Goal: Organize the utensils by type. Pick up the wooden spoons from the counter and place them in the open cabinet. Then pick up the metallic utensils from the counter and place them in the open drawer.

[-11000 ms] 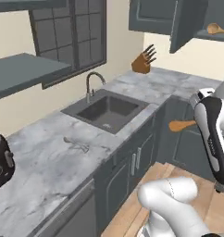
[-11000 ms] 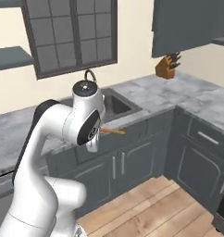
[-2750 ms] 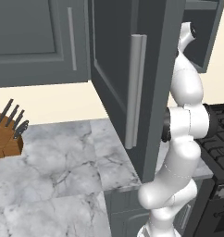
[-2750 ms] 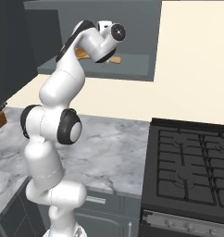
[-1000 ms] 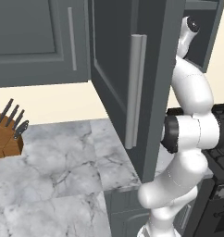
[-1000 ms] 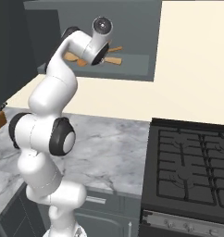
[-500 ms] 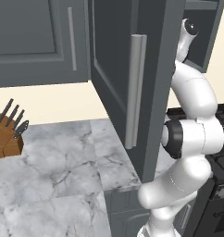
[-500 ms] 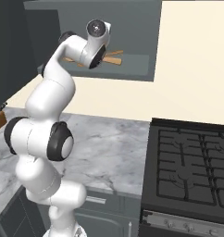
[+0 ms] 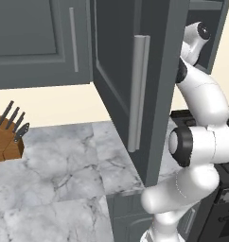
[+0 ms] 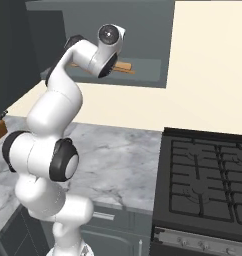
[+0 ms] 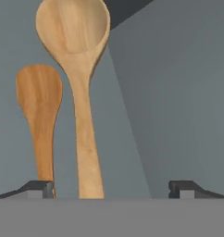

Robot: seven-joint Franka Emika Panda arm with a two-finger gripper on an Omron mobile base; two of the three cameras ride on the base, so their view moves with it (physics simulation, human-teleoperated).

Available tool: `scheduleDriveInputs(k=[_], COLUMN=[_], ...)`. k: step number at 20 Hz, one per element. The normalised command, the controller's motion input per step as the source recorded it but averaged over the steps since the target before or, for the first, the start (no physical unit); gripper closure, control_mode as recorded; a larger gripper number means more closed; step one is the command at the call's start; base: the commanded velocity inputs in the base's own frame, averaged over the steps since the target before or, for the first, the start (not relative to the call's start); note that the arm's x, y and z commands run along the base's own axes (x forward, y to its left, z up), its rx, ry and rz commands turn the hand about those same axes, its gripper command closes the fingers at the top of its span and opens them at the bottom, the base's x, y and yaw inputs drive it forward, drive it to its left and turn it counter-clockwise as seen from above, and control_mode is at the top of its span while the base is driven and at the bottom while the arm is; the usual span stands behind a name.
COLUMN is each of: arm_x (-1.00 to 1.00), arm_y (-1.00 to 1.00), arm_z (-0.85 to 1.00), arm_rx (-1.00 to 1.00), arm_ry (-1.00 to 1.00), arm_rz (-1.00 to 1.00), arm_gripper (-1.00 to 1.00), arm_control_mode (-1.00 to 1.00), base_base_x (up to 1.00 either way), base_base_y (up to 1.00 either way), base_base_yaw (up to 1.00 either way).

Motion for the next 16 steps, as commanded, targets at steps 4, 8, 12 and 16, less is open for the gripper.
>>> scheduleDriveInputs(k=[4, 8, 12, 16], arm_x=[-0.28, -0.61, -0.62, -0.55], arm_y=[-0.01, -0.04, -0.01, -0.05], arm_z=[0.01, 0.01, 0.03, 0.18], arm_rx=[0.10, 0.10, 0.10, 0.11], arm_ry=[0.00, 0.00, 0.00, 0.01], arm_rz=[-0.01, -0.01, -0.04, -0.03], arm_gripper=[-1.00, -1.00, -1.00, -1.00], arm_control_mode=[-1.00, -1.00, -1.00, -1.00], base_base_x=[0.00, 0.00, 0.00, 0.00], base_base_y=[0.00, 0.00, 0.00, 0.00], base_base_yaw=[0.00, 0.00, 0.00, 0.00])
